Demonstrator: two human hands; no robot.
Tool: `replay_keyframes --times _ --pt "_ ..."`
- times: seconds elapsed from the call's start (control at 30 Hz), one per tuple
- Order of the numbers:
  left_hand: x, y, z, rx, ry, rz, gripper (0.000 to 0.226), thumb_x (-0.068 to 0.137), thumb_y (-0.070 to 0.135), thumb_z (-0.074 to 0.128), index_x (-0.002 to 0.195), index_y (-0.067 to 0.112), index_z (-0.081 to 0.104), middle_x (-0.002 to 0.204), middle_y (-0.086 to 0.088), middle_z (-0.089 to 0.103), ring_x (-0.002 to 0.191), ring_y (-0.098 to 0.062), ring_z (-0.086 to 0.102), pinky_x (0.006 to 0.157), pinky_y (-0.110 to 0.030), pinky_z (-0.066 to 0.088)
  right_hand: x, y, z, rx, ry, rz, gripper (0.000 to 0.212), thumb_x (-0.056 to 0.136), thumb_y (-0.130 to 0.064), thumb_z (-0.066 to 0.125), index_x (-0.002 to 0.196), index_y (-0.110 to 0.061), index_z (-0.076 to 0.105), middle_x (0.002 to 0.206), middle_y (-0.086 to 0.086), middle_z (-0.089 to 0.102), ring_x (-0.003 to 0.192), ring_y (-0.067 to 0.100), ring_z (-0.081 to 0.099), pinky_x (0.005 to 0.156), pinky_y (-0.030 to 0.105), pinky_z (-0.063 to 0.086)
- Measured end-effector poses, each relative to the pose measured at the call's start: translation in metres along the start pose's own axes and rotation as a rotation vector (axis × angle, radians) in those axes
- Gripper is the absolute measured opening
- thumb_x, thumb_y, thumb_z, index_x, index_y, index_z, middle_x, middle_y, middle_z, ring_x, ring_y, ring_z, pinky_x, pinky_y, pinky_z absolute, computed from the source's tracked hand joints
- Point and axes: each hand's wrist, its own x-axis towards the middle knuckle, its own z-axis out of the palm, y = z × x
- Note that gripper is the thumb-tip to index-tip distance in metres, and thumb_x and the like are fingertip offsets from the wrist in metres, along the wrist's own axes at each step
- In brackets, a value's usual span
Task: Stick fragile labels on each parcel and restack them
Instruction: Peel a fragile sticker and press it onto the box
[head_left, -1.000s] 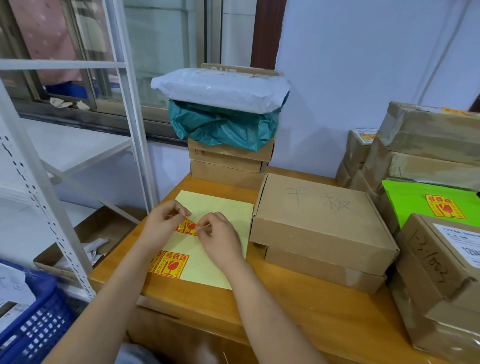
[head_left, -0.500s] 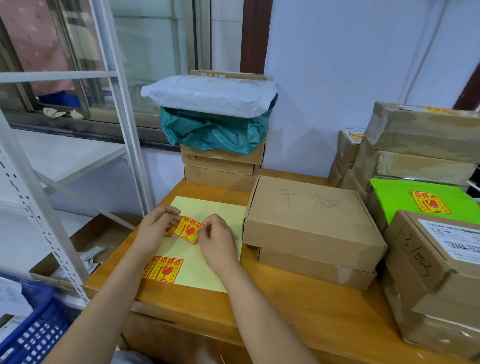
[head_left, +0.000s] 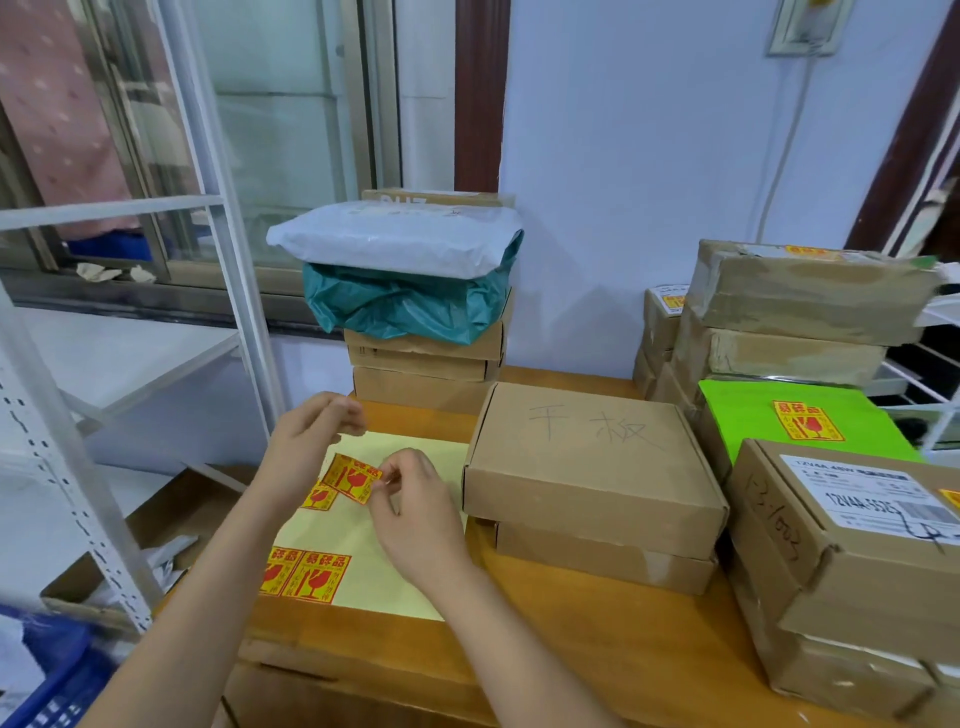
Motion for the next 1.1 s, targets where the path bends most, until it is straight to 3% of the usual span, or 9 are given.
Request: replay_keyframes --times 0.1,0.2,0.33,0.47,0.53,0.63,0.77,0.87,1.1 --pt "-0.002 0.024 0.007 -0.286 -0.040 -0.072 0.038 0.102 0.026 0.033 0.095 0.006 0.064 0.086 -0.006 0.073 0.083 -0.021 0.068 0.077 -0.030 0.049 -0.004 -0.014 -0.024 -0.005 0.066 -0.056 0.003 0.095 -0.022 0.048 0.095 -0.019 0.046 0.099 -0.004 0.052 0.089 0.014 0.051 0.074 0.035 0.045" --pt "-0.007 0.050 0.024 -0.383 -0.135 -0.101 0.042 0.102 0.027 0.027 0.093 0.004 0.061 0.078 -0.005 0.073 0.073 -0.019 0.067 0.070 -0.028 0.052 -0.004 -0.024 -0.061 0.021 0.121 -0.065 0.005 0.094 -0.020 0.048 0.090 -0.020 0.048 0.094 -0.006 0.054 0.085 0.012 0.052 0.070 0.030 0.045" --pt "-0.009 0.083 0.059 -0.290 -0.202 -0.083 0.041 0.102 0.032 0.032 0.088 0.012 0.064 0.079 -0.001 0.072 0.080 -0.019 0.066 0.077 -0.032 0.052 0.008 -0.025 -0.126 0.045 0.201 0.036 0.018 0.096 -0.018 0.047 0.079 -0.025 0.051 0.091 -0.005 0.058 0.082 0.008 0.052 0.064 0.015 0.038" --pt "0.005 0.111 0.107 -0.243 -0.235 -0.086 0.037 0.102 0.034 0.037 0.089 0.011 0.064 0.082 0.000 0.070 0.076 -0.014 0.064 0.074 -0.028 0.049 0.027 -0.001 -0.180 -0.019 0.311 0.181 0.023 0.094 -0.013 0.048 0.079 0.000 0.060 0.087 0.017 0.063 0.081 0.028 0.055 0.063 0.030 0.033" --pt "0.015 0.120 0.133 -0.254 -0.264 -0.124 0.034 0.101 0.033 0.039 0.086 0.012 0.061 0.078 -0.001 0.066 0.071 -0.016 0.061 0.069 -0.028 0.046 0.033 0.016 -0.196 -0.048 0.308 0.251 0.024 0.093 -0.010 0.047 0.079 0.006 0.057 0.085 0.021 0.061 0.078 0.029 0.051 0.062 0.032 0.026" --pt "0.026 0.121 0.166 -0.237 -0.320 -0.201 0.031 0.101 0.031 0.040 0.081 0.014 0.057 0.075 -0.002 0.061 0.066 -0.015 0.058 0.063 -0.027 0.045 0.038 0.039 -0.205 -0.095 0.266 0.330 0.023 0.094 -0.010 0.047 0.071 -0.008 0.051 0.080 0.008 0.055 0.079 0.021 0.047 0.059 0.031 0.028" --pt "0.021 0.089 0.180 -0.180 -0.336 -0.238 0.030 0.100 0.032 0.045 0.081 0.012 0.058 0.077 -0.006 0.061 0.066 -0.016 0.058 0.058 -0.023 0.048 0.031 0.073 -0.196 0.004 0.223 0.351 0.022 0.094 -0.009 0.048 0.074 -0.015 0.055 0.077 -0.001 0.055 0.081 0.016 0.049 0.060 0.015 0.032" --pt "0.015 0.077 0.180 -0.076 -0.313 -0.129 0.029 0.099 0.032 0.047 0.082 0.013 0.062 0.079 -0.006 0.063 0.069 -0.015 0.059 0.061 -0.022 0.049 0.029 0.083 -0.190 0.045 0.233 0.324 0.029 0.096 -0.010 0.046 0.069 -0.021 0.050 0.074 -0.006 0.053 0.081 0.016 0.049 0.071 0.030 0.035" --pt "0.009 0.077 0.176 -0.109 -0.376 -0.049 0.024 0.097 0.023 0.051 0.077 0.015 0.062 0.078 -0.002 0.063 0.074 -0.012 0.058 0.067 -0.023 0.049 0.029 0.087 -0.189 -0.069 0.223 0.319 0.032 0.099 -0.016 0.043 0.068 -0.025 0.042 0.085 0.003 0.055 0.087 0.023 0.052 0.078 0.037 0.040"
